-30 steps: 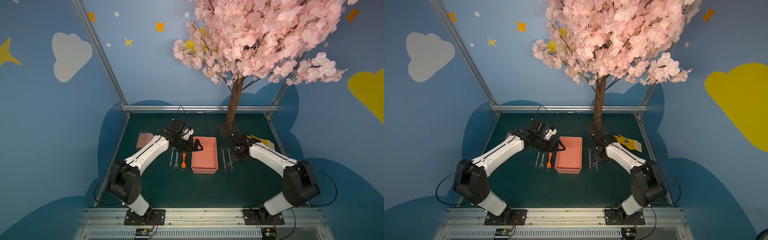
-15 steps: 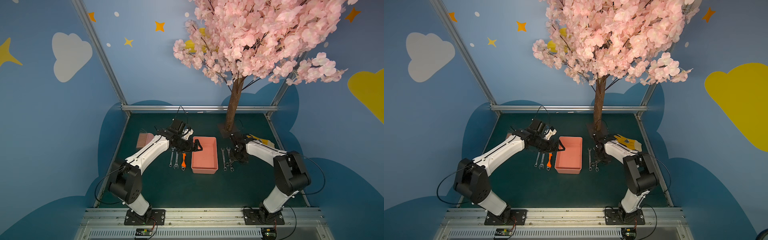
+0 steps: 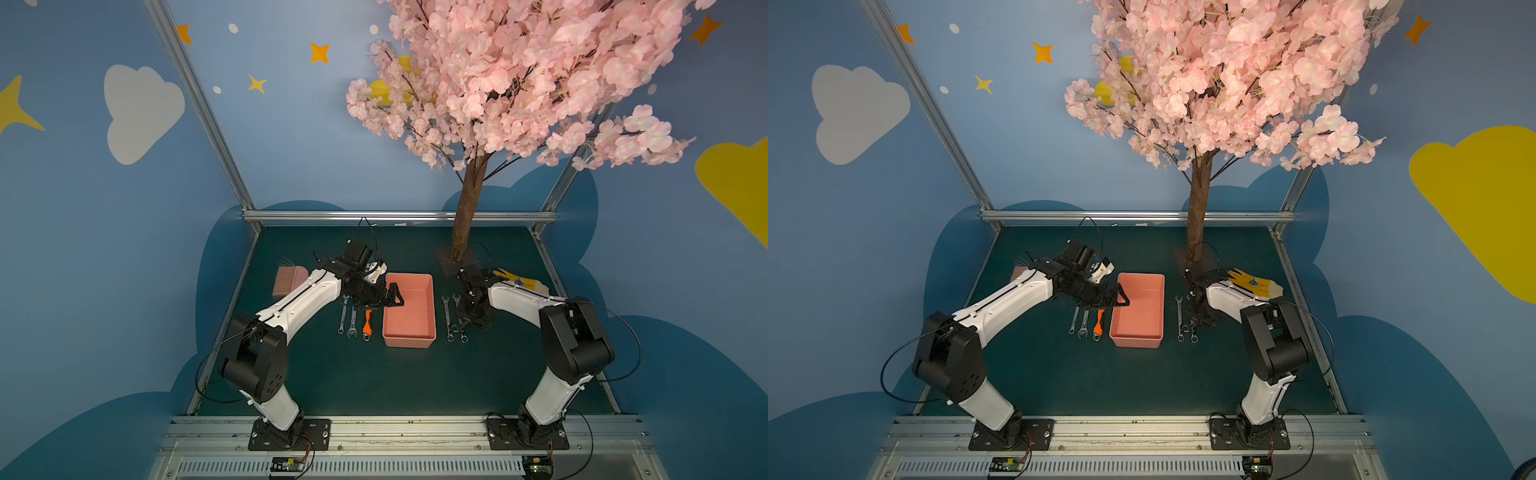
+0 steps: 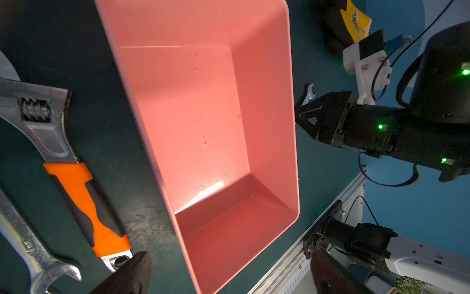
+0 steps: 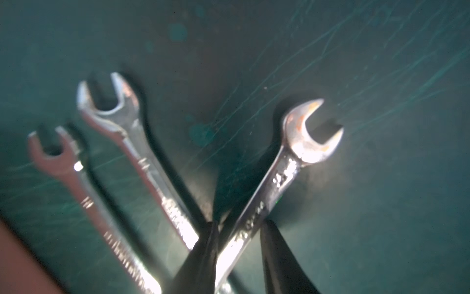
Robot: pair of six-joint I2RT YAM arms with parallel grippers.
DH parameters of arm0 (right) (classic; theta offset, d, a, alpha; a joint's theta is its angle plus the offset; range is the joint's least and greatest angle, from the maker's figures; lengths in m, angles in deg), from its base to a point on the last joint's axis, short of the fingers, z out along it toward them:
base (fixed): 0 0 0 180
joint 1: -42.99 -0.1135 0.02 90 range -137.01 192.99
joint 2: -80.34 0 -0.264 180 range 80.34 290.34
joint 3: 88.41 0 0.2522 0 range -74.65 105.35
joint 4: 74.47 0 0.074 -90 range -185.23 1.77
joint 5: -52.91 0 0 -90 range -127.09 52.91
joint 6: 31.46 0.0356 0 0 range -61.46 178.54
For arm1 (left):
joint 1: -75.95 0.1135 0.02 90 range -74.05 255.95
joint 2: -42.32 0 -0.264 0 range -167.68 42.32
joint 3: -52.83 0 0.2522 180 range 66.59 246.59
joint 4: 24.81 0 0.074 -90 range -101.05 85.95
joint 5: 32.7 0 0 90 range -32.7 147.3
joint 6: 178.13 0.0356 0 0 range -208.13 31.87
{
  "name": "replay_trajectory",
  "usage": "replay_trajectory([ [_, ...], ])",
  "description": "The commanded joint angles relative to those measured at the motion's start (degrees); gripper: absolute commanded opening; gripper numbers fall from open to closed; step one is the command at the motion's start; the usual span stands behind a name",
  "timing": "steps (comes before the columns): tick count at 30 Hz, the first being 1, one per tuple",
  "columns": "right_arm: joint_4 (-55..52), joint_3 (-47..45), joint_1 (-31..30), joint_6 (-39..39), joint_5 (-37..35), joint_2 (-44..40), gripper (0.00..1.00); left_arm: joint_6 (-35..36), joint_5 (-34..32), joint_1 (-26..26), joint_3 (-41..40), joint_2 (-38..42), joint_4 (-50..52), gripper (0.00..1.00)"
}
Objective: Take out the wrench from the storage box
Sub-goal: Place the wrench at the center of the board.
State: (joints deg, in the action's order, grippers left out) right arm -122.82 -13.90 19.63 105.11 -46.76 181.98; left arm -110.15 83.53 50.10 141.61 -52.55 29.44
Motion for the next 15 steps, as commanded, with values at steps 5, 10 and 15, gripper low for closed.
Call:
replay_trajectory([
  [5, 2.1, -0.8, 0.6, 1.9, 3.3, 4.0, 0.24, 1.7, -0.5, 0.0, 1.6, -0.6, 1.9, 1.0],
  [10, 1.5, -0.1, 1.0, 0.2, 3.4, 3.7, 0.07, 1.9, -0.6, 0.0, 2.1, -0.9, 2.1, 1.0],
  [15, 1.0, -0.1, 1.6, -2.0, 3.3, 1.7, 0.0, 1.8, -0.3, 0.0, 2.2, -1.3, 2.1, 1.0],
])
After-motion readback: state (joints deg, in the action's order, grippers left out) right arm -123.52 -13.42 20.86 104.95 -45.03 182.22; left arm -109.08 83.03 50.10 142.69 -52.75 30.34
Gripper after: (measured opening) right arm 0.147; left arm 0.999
